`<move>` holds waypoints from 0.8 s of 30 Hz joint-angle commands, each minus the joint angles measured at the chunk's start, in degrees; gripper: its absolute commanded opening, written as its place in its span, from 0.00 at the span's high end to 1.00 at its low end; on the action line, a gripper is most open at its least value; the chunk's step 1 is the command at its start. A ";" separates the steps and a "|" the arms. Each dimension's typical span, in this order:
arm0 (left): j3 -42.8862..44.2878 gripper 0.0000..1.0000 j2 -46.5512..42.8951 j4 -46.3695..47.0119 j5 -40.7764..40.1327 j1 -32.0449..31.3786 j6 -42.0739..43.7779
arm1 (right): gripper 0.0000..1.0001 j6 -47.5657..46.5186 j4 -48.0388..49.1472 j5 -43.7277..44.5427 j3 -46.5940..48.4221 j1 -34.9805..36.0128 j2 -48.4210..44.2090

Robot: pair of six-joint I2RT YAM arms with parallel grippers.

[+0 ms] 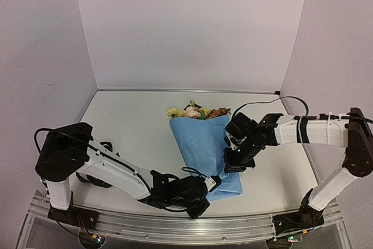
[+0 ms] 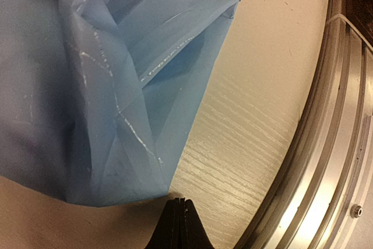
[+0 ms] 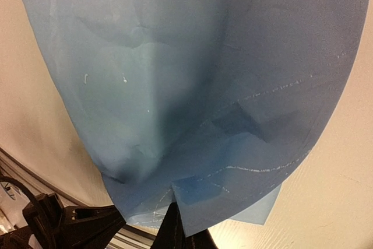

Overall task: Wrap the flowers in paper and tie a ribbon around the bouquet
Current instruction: Press the fold line of the folded wrapping paper.

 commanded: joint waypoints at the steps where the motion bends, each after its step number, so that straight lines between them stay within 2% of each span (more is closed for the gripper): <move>1: -3.09 0.92 -7.12 -2.32 -5.05 0.14 -3.22 | 1.00 1.34 -0.19 0.93 -0.29 -0.07 0.89; 4: -6.42 0.84 -13.14 -1.66 -6.72 1.28 -6.98 | 1.00 0.62 2.08 1.71 -2.87 -0.10 0.92; 7: -9.28 0.77 -17.23 -1.67 -6.35 5.31 -12.56 | 1.00 -0.80 4.95 1.92 -5.12 -0.12 1.67; 12: -14.72 0.67 -21.69 4.15 1.98 14.33 -18.93 | 1.00 -1.77 11.47 1.92 -9.18 -0.07 2.56; 16: -14.86 0.49 -20.36 6.88 6.13 17.97 -21.78 | 1.00 -2.24 13.92 1.44 -10.91 -0.14 2.85; 24: -14.42 0.37 -15.58 15.99 16.37 20.82 -22.76 | 1.00 1.16 16.74 2.40 -11.97 1.08 4.66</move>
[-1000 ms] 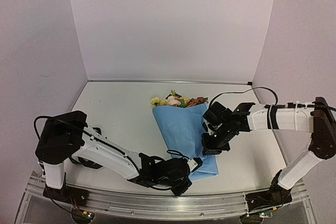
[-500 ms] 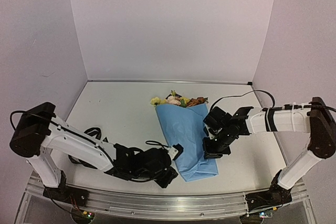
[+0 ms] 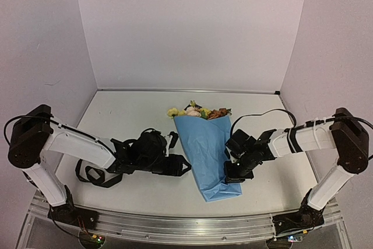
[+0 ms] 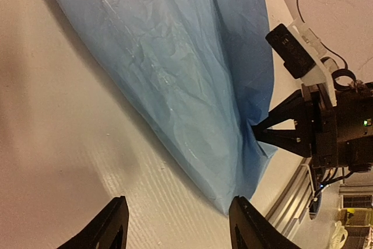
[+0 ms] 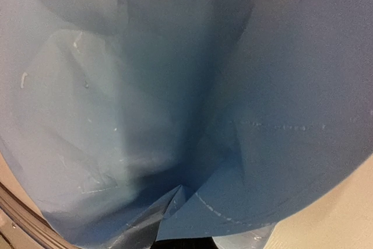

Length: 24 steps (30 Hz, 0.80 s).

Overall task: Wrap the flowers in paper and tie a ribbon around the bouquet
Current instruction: Press the fold line of the folded wrapping paper.

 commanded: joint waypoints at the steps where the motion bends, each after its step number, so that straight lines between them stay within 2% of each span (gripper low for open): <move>1: 1.50 0.37 3.39 6.78 7.47 0.61 -0.95 | 1.00 2.26 2.68 1.87 -0.89 0.73 1.13; 9: 4.97 0.42 12.09 11.81 13.65 2.46 -4.29 | 1.00 3.59 4.16 2.45 -1.51 0.82 1.21; 12: 6.18 0.49 13.82 12.80 14.91 2.76 -5.24 | 1.00 4.01 4.86 2.51 -2.23 0.84 1.00; 19: 7.46 0.75 16.91 15.22 18.07 3.69 -8.44 | 1.00 4.80 5.69 2.28 -2.85 0.84 -0.45; 24: 6.26 0.99 16.14 13.15 18.93 5.04 -10.22 | 1.00 5.48 5.62 1.34 -2.14 0.83 -1.69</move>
